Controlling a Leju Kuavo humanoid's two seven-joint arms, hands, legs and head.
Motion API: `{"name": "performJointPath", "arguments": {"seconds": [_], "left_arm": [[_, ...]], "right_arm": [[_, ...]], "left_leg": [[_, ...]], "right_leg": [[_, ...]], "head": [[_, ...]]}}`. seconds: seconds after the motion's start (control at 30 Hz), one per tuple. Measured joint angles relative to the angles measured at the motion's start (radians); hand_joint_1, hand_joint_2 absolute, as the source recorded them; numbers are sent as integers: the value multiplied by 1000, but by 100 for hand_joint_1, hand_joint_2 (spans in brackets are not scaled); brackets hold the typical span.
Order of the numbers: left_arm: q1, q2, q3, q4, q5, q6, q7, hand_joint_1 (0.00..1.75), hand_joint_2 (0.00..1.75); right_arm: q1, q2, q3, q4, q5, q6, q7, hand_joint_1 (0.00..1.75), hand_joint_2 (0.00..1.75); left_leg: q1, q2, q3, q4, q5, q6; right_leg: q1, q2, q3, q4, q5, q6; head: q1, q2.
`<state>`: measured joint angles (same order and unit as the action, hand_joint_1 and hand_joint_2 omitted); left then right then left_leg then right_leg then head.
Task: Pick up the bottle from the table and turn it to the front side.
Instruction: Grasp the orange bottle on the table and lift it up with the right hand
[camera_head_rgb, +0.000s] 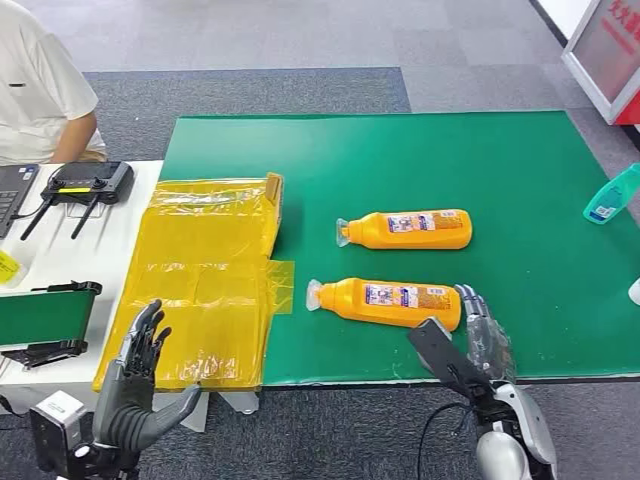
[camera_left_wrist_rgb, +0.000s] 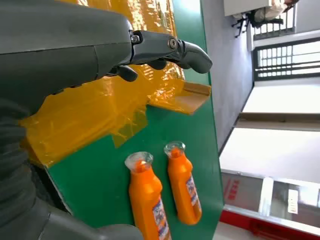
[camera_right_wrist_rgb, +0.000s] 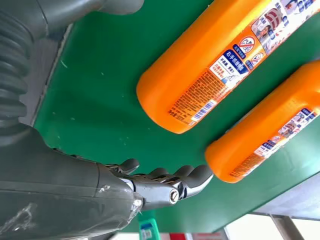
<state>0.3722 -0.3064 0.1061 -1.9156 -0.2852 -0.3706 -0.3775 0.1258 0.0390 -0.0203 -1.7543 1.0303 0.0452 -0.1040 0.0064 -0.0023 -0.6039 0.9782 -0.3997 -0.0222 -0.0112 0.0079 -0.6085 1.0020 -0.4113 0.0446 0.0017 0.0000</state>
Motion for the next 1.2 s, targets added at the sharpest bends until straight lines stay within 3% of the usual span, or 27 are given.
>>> {"name": "performJointPath", "arguments": {"seconds": [0.37,0.73,1.2], "left_arm": [[-46,67,-160,58,98,38,8,0,175],[-78,133,-242,124,159,50,-7,0,175],[-94,153,-290,220,189,50,-8,0,175]], "right_arm": [[-155,-84,115,164,87,30,56,0,175],[-296,-166,190,355,22,97,65,0,175],[-382,-184,239,488,15,91,82,0,175]], "left_leg": [[0,0,0,0,1,0],[0,0,0,0,1,0],[0,0,0,0,1,1]], "right_leg": [[0,0,0,0,1,0],[0,0,0,0,1,0],[0,0,0,0,1,0]], "head": [[0,0],[0,0],[0,0]]}}
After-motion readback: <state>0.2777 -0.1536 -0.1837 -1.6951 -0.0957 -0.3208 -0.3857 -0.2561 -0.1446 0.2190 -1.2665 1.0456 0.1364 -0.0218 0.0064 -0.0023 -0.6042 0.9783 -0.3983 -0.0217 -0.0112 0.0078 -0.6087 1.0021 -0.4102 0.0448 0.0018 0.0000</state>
